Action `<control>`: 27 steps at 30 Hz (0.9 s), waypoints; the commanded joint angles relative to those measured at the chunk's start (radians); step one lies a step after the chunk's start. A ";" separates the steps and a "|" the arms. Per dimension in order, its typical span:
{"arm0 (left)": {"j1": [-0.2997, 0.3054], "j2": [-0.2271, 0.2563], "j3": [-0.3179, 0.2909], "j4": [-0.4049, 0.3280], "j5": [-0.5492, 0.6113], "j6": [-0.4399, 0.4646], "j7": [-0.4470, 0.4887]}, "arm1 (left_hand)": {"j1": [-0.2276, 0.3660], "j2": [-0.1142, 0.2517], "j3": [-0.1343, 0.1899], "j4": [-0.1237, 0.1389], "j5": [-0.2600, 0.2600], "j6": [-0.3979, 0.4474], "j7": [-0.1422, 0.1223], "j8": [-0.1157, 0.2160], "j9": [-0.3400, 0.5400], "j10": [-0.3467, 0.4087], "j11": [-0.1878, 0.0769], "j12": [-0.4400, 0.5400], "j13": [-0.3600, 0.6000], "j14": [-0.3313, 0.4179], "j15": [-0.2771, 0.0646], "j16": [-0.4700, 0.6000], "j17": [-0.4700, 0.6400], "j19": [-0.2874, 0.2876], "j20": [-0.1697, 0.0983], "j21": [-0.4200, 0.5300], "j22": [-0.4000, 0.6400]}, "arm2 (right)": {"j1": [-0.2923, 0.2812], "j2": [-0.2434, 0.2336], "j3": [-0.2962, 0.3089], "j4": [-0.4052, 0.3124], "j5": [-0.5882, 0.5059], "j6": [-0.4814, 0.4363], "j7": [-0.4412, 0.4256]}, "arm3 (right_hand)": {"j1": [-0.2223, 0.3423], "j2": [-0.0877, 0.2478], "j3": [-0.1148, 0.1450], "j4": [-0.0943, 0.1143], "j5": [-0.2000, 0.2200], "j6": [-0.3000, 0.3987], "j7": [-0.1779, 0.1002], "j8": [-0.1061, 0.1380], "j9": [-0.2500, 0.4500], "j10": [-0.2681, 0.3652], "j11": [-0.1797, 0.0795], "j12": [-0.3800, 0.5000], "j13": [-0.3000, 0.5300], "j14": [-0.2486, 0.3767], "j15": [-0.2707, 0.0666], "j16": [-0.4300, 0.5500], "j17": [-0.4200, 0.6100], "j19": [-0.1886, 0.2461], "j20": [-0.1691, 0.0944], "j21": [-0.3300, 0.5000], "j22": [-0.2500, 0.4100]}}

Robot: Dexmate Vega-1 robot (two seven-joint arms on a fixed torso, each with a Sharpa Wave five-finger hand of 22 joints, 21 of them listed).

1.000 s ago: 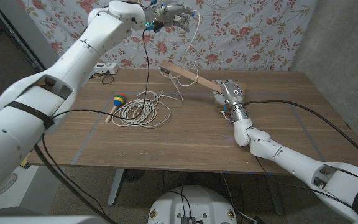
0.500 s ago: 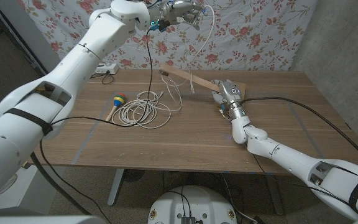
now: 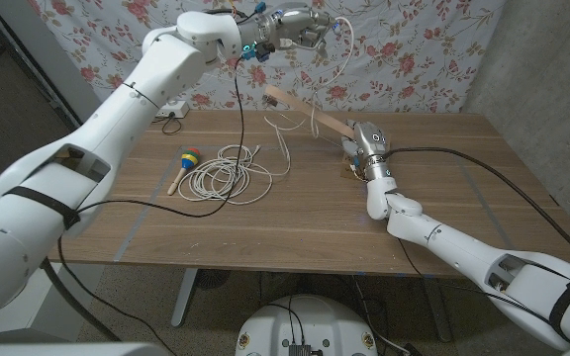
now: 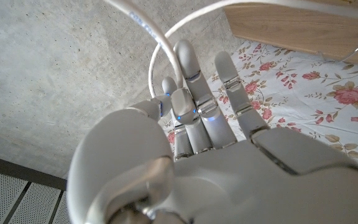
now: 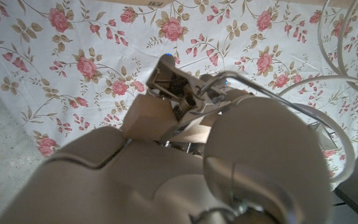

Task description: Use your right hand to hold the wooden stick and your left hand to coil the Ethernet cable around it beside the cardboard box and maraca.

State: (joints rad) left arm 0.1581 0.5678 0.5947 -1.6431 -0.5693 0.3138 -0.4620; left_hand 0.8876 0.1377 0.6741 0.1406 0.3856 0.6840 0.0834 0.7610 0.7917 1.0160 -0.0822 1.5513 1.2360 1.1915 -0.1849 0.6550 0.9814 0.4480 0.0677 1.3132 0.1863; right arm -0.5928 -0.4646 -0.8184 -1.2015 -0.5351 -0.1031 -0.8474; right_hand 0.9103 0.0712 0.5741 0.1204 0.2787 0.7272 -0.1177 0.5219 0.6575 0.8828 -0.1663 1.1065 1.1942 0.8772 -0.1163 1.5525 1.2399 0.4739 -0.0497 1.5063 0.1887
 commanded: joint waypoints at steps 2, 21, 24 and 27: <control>0.064 0.032 -0.002 -0.053 -0.059 0.005 -0.027 | 0.000 0.011 0.011 -0.001 0.010 0.045 0.023 0.009 -0.002 -0.011 -0.001 0.007 0.002 0.009 -0.002 -0.001 0.003 0.006 -0.002 0.005 0.001 | 0.001 0.040 0.065 0.004 0.103 -0.029 -0.023 | -0.084 0.106 0.002 -0.004 0.002 0.006 0.004 0.010 -0.001 0.013 0.003 0.005 0.002 0.011 -0.095 0.006 0.002 0.011 -0.115 0.006 0.002; 0.125 0.061 0.021 -0.039 -0.074 0.070 -0.011 | -0.002 0.009 0.015 -0.004 0.010 0.051 0.022 0.010 -0.015 -0.012 -0.003 0.011 0.002 0.015 -0.001 -0.010 -0.006 0.007 -0.001 0.007 0.001 | -0.023 0.041 0.137 -0.030 0.187 -0.002 -0.112 | -0.082 0.106 0.005 -0.006 -0.001 0.007 0.008 0.013 -0.002 0.014 -0.001 0.011 0.009 0.016 -0.095 0.005 0.002 0.011 -0.114 0.009 0.000; 0.162 0.074 0.002 -0.038 -0.097 0.084 0.013 | -0.002 0.008 0.016 -0.004 0.010 0.052 0.020 0.010 -0.019 -0.013 -0.004 0.011 0.002 0.014 -0.004 -0.011 -0.005 0.007 -0.002 0.008 0.001 | -0.028 0.038 0.150 -0.038 0.196 0.025 -0.134 | -0.082 0.106 0.006 -0.006 -0.002 0.006 0.007 0.013 -0.001 0.013 -0.001 0.012 0.010 0.017 -0.095 0.005 0.002 0.012 -0.115 0.010 0.000; 0.193 0.087 -0.015 -0.041 -0.115 0.094 0.038 | -0.002 0.008 0.017 -0.005 0.010 0.053 0.022 0.011 -0.019 -0.012 -0.003 0.012 0.002 0.015 -0.001 -0.013 -0.007 0.007 -0.001 0.009 0.001 | -0.026 0.035 0.155 -0.039 0.193 0.046 -0.150 | -0.082 0.106 0.006 -0.006 -0.003 0.007 0.009 0.014 -0.002 0.013 0.000 0.012 0.009 0.018 -0.095 0.005 0.002 0.012 -0.115 0.010 0.000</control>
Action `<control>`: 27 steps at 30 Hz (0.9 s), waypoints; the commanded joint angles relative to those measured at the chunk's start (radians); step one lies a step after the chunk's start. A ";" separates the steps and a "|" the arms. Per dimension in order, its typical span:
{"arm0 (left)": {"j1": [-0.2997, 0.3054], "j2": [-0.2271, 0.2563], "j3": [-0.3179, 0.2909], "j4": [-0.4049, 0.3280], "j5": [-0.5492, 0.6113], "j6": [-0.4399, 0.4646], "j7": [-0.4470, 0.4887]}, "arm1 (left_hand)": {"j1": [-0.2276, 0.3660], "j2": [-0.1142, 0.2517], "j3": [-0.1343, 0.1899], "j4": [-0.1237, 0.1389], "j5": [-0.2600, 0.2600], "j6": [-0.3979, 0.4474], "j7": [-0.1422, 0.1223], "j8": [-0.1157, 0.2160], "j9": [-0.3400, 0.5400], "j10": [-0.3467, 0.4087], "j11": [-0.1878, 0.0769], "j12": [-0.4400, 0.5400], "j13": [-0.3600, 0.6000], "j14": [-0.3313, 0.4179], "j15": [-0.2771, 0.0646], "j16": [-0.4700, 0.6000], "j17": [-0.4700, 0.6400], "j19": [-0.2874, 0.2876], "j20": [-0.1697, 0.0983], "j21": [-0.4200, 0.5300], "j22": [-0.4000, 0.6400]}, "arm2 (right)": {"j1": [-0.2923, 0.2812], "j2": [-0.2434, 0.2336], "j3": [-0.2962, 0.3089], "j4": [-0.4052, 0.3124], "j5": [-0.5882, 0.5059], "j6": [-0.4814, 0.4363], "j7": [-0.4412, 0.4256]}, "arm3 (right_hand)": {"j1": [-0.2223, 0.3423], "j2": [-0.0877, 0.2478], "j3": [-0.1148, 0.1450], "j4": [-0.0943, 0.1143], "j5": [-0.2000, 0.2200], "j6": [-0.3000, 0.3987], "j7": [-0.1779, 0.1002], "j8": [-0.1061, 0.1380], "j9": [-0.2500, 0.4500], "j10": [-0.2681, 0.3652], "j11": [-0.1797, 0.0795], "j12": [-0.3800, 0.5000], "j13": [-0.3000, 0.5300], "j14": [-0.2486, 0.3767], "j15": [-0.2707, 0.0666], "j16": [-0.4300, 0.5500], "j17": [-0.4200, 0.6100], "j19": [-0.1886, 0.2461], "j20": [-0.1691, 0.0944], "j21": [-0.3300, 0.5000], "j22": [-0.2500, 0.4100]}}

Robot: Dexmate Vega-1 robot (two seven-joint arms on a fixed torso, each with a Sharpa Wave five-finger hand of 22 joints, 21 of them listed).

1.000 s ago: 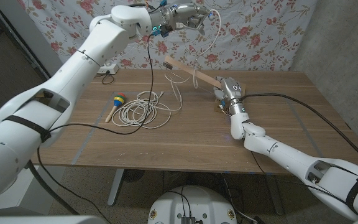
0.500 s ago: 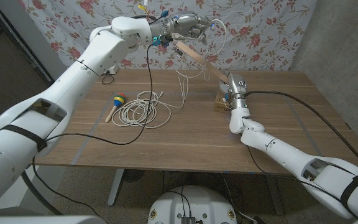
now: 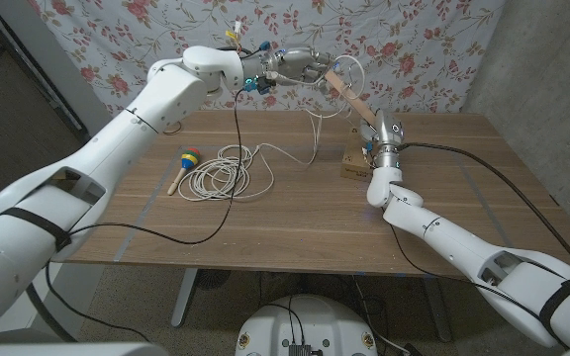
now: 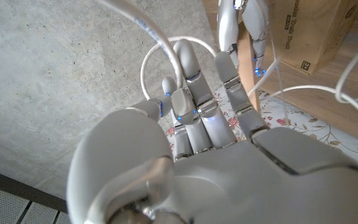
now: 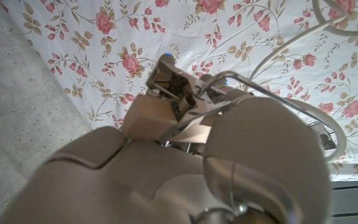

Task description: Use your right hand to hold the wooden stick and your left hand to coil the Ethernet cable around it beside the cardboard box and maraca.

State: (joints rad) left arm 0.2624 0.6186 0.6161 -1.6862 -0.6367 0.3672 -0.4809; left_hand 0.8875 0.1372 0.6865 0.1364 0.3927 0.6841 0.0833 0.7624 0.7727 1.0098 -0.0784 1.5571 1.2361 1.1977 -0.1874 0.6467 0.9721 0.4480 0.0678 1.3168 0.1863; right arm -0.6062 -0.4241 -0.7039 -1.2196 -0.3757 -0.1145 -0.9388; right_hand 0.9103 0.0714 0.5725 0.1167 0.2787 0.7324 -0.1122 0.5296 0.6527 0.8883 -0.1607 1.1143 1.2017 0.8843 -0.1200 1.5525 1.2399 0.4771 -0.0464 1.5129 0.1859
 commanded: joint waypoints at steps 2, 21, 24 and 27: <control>0.109 0.043 -0.048 0.001 -0.062 0.046 0.073 | -0.002 0.009 0.005 -0.001 0.003 0.052 0.023 0.009 0.000 -0.006 -0.007 0.006 0.001 0.010 0.002 -0.005 0.002 0.007 0.000 0.005 0.001 | -0.011 -0.007 0.043 -0.020 0.030 0.076 -0.069 | -0.082 0.106 0.008 -0.002 -0.003 0.001 0.003 0.006 0.003 0.008 -0.004 0.005 0.002 0.011 -0.091 0.005 0.003 0.009 -0.117 0.004 0.002; 0.200 0.104 -0.117 -0.020 -0.117 0.087 0.191 | -0.003 0.008 0.008 -0.002 0.002 0.053 0.022 0.011 -0.009 -0.008 -0.005 0.006 0.002 0.010 0.003 -0.009 0.006 0.004 0.001 0.009 0.001 | 0.000 -0.015 0.057 0.007 -0.015 0.238 -0.170 | -0.083 0.103 0.011 0.000 -0.005 0.001 0.002 0.012 0.005 0.007 -0.004 0.006 -0.003 0.008 -0.091 0.003 0.003 0.004 -0.121 0.000 0.000; 0.205 0.110 -0.120 -0.017 -0.115 0.093 0.209 | -0.004 0.008 0.009 -0.002 0.002 0.055 0.020 0.011 -0.012 -0.008 -0.004 0.006 0.002 0.012 0.001 -0.010 0.005 0.004 0.001 0.010 0.001 | 0.000 -0.014 0.062 0.014 -0.014 0.252 -0.176 | -0.083 0.103 0.012 0.001 -0.005 0.001 0.002 0.012 0.005 0.004 -0.006 0.012 0.008 0.008 -0.091 0.003 0.003 0.003 -0.121 -0.001 0.000; 0.205 0.113 -0.122 -0.004 -0.119 0.106 0.217 | -0.004 0.006 0.009 -0.003 0.002 0.057 0.021 0.011 -0.015 -0.007 -0.004 0.006 0.002 0.011 0.003 -0.010 0.006 0.005 0.001 0.010 0.001 | -0.002 -0.007 0.073 0.024 -0.020 0.270 -0.178 | -0.083 0.103 0.012 0.001 -0.005 0.000 0.002 0.012 0.005 0.003 -0.005 0.012 0.006 0.007 -0.091 0.003 0.003 0.004 -0.122 -0.001 -0.001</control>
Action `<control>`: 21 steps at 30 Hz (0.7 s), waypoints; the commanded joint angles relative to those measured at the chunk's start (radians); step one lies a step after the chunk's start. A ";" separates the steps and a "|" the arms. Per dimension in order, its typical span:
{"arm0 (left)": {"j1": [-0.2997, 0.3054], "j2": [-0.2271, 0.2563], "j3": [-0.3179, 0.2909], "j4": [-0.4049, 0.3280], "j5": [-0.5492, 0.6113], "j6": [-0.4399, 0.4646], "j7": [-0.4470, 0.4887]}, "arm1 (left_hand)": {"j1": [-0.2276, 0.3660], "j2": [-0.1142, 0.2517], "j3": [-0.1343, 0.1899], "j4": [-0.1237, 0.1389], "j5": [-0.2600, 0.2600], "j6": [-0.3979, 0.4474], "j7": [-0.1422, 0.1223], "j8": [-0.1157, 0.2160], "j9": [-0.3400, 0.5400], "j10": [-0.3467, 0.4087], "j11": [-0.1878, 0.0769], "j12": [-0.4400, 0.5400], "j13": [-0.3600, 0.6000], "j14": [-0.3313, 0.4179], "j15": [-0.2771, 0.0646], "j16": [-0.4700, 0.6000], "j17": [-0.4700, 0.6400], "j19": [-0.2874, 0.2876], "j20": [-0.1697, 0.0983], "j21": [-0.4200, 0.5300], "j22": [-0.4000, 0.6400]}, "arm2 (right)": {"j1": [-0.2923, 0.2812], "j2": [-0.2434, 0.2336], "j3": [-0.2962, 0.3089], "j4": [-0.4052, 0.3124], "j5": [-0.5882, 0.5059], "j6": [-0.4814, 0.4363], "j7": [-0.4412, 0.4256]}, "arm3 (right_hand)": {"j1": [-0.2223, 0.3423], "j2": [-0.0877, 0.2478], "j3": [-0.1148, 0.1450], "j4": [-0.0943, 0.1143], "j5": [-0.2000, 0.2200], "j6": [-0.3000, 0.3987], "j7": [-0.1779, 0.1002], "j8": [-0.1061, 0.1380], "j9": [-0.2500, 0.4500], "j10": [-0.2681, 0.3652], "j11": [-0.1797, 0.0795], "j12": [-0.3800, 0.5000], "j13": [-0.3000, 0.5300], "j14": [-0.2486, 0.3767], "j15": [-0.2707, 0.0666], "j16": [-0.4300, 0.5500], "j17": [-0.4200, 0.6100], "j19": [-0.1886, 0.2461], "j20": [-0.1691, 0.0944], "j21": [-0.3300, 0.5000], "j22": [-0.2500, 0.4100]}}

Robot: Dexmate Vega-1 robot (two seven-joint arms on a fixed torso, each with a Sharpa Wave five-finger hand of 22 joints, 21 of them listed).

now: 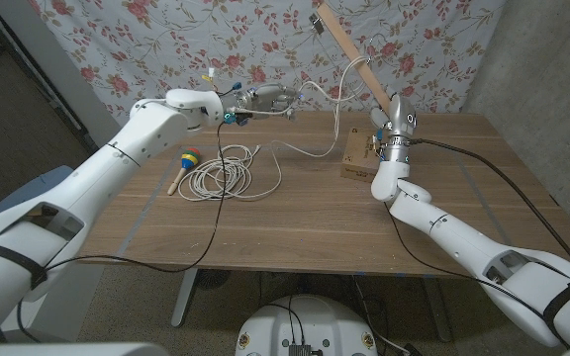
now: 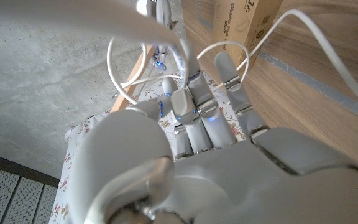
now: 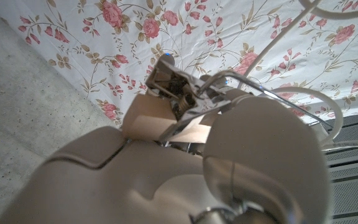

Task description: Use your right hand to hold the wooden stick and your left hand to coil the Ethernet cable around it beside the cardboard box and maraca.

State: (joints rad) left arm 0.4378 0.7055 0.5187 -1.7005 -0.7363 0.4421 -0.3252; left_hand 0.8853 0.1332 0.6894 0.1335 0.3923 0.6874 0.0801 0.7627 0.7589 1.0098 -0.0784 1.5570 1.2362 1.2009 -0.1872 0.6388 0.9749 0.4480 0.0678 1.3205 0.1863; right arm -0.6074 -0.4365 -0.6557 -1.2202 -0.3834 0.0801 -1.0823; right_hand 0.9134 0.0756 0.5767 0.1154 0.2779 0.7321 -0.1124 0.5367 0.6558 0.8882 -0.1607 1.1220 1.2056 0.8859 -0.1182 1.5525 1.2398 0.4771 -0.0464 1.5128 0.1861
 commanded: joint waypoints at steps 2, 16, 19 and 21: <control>0.027 0.029 -0.024 0.019 -0.021 0.043 0.066 | -0.002 0.009 0.006 0.000 0.003 0.053 0.023 0.013 0.000 -0.006 0.000 0.007 0.001 0.008 0.004 -0.003 0.004 0.003 0.001 0.006 0.001 | -0.004 0.012 0.037 0.030 -0.019 0.088 -0.035 | -0.086 0.099 0.008 0.003 -0.004 0.001 0.003 0.006 0.001 0.003 -0.005 0.004 0.001 0.005 -0.092 0.003 0.003 0.002 -0.121 -0.002 -0.001; -0.027 0.017 -0.016 0.141 -0.006 0.092 0.087 | -0.001 0.008 0.011 -0.002 0.006 0.048 0.027 0.016 0.002 -0.006 -0.002 0.007 0.001 0.008 0.005 -0.006 0.007 0.003 0.004 0.008 0.001 | -0.002 0.026 0.054 0.088 -0.105 0.229 -0.035 | -0.088 0.097 0.010 0.005 -0.005 -0.002 0.000 0.007 0.001 0.001 -0.005 0.002 -0.004 0.000 -0.092 0.002 0.003 -0.004 -0.124 -0.007 -0.002; -0.047 0.010 -0.011 0.168 0.005 0.102 0.096 | -0.002 0.009 0.012 -0.002 0.006 0.048 0.027 0.015 -0.002 -0.009 -0.002 0.006 0.002 0.011 0.004 -0.007 0.004 0.004 0.004 0.009 0.001 | 0.000 0.017 0.039 0.089 -0.123 0.240 -0.035 | -0.089 0.096 0.011 0.006 -0.004 -0.003 -0.003 0.009 0.004 0.000 -0.005 0.000 -0.008 -0.002 -0.092 0.002 0.003 -0.005 -0.124 -0.010 -0.003; -0.065 0.003 -0.006 0.191 0.016 0.107 0.098 | -0.002 0.008 0.012 -0.002 0.006 0.047 0.027 0.015 0.000 -0.008 -0.002 0.007 0.002 0.012 0.003 -0.006 0.006 0.004 0.004 0.009 0.001 | 0.000 0.011 0.027 0.090 -0.138 0.250 -0.035 | -0.091 0.095 0.011 0.007 -0.004 -0.004 -0.001 0.010 0.003 -0.001 -0.006 -0.005 -0.017 -0.005 -0.092 0.001 0.003 -0.005 -0.125 -0.012 -0.003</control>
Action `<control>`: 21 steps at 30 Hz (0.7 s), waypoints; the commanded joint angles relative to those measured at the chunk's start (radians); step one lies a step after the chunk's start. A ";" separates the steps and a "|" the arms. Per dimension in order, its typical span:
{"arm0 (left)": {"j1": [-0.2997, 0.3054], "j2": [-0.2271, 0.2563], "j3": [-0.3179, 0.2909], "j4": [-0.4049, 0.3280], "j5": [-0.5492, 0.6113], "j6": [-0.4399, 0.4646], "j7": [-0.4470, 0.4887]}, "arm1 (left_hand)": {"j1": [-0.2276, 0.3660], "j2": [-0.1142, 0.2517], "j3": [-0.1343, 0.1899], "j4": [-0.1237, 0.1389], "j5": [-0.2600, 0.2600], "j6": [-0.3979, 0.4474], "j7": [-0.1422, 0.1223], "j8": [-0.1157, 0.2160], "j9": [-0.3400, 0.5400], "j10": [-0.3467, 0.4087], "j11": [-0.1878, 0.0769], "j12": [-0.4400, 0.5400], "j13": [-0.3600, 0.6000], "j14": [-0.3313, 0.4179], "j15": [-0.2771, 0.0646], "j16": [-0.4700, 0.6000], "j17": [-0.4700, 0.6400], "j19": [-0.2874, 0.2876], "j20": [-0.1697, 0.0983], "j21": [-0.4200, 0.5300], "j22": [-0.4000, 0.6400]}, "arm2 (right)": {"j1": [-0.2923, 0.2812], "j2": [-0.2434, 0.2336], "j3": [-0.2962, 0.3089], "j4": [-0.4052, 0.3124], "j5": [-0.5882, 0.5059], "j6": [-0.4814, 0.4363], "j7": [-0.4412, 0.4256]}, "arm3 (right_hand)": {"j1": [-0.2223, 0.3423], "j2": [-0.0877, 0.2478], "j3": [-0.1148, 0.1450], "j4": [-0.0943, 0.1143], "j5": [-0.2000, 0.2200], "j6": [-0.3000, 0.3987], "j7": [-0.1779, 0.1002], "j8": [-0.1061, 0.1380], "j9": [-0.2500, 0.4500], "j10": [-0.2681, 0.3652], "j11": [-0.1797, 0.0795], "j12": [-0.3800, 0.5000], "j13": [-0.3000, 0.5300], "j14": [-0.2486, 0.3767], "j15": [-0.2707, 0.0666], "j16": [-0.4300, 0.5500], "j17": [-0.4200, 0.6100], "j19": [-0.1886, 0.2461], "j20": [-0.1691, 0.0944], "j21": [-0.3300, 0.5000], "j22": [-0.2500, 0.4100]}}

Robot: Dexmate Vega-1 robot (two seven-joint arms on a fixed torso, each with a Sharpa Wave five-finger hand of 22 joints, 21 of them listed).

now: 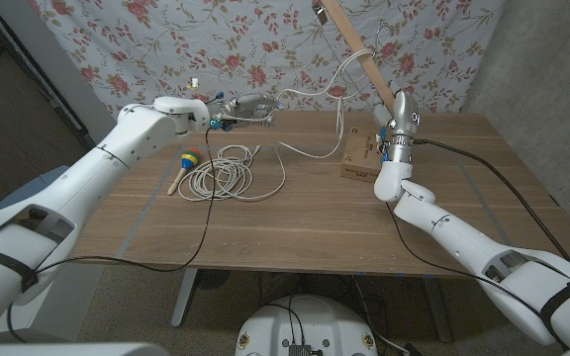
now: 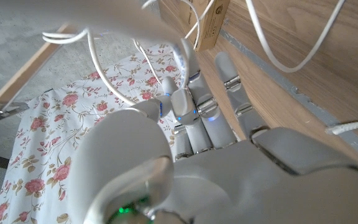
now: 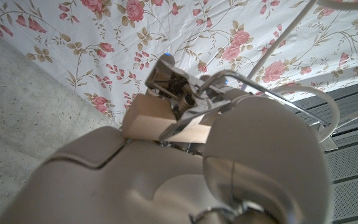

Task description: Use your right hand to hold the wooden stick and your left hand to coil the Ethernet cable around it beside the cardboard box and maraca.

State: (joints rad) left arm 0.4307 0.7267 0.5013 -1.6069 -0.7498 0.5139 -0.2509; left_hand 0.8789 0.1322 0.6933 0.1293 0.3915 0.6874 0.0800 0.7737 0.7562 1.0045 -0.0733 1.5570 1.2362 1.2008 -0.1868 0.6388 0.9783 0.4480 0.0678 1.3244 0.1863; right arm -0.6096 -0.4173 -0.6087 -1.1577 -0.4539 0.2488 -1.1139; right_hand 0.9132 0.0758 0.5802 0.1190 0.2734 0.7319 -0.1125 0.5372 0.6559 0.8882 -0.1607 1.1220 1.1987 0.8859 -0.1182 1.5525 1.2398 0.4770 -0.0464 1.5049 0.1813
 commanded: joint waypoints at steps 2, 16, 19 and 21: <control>-0.077 -0.024 0.018 0.116 0.041 0.039 0.024 | 0.005 0.009 0.008 0.003 0.007 0.047 0.027 0.005 0.001 -0.002 -0.007 0.007 0.002 0.011 0.005 -0.005 0.004 0.004 0.004 0.005 0.001 | 0.000 -0.012 -0.025 0.028 -0.091 0.092 -0.003 | -0.091 0.095 0.008 0.004 0.000 -0.004 -0.003 0.009 0.003 -0.002 -0.005 -0.004 -0.006 -0.006 -0.092 0.001 0.003 -0.005 -0.125 -0.005 0.001; -0.202 -0.075 0.061 0.197 0.122 0.023 -0.019 | 0.003 0.008 0.010 0.004 0.008 0.046 0.023 0.006 -0.005 -0.003 -0.009 0.007 0.002 0.012 0.004 -0.009 0.006 0.004 0.004 0.008 0.001 | -0.036 -0.026 -0.018 -0.012 -0.256 0.123 -0.003 | -0.094 0.094 0.009 0.006 0.002 -0.007 -0.003 0.011 0.001 -0.002 -0.004 -0.008 -0.008 -0.010 -0.093 0.001 0.003 -0.007 -0.127 -0.013 0.001; -0.221 -0.076 0.066 0.189 0.138 0.026 -0.020 | 0.002 0.008 0.010 0.004 0.008 0.047 0.023 0.006 -0.005 -0.003 -0.008 0.007 0.002 0.011 0.004 -0.009 0.007 0.003 0.003 0.008 0.001 | -0.043 -0.020 -0.006 -0.007 -0.284 0.128 -0.003 | -0.095 0.094 0.010 0.006 0.002 -0.010 -0.005 0.013 0.002 -0.001 -0.006 -0.013 -0.016 -0.012 -0.093 0.001 0.003 -0.008 -0.127 -0.015 0.001; -0.232 -0.077 0.067 0.182 0.146 0.028 -0.021 | 0.002 0.008 0.010 0.004 0.008 0.045 0.023 0.007 -0.004 -0.002 -0.008 0.007 0.002 0.011 0.005 -0.009 0.008 0.003 0.003 0.008 0.001 | -0.045 -0.019 -0.006 -0.002 -0.295 0.130 -0.003 | -0.095 0.094 0.010 0.006 0.002 -0.011 -0.005 0.015 0.004 -0.001 -0.007 -0.013 -0.015 -0.013 -0.093 0.001 0.003 -0.007 -0.127 -0.016 0.001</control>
State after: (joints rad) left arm 0.2767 0.6700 0.5467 -1.4419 -0.6620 0.5421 -0.2544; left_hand 0.8794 0.1322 0.6978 0.1315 0.3894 0.6874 0.0800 0.7720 0.7495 1.0044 -0.0734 1.5570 1.2362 1.2058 -0.1817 0.6311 0.9837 0.4480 0.0678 1.3281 0.1863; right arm -0.6345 -0.4381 -0.6297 -1.1621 -0.6471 0.3558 -1.1166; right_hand 0.9130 0.0756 0.5840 0.1229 0.2733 0.7262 -0.1178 0.5450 0.6542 0.8843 -0.1645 1.1141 1.1849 0.8816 -0.1149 1.5525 1.2398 0.4697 -0.0465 1.4933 0.1815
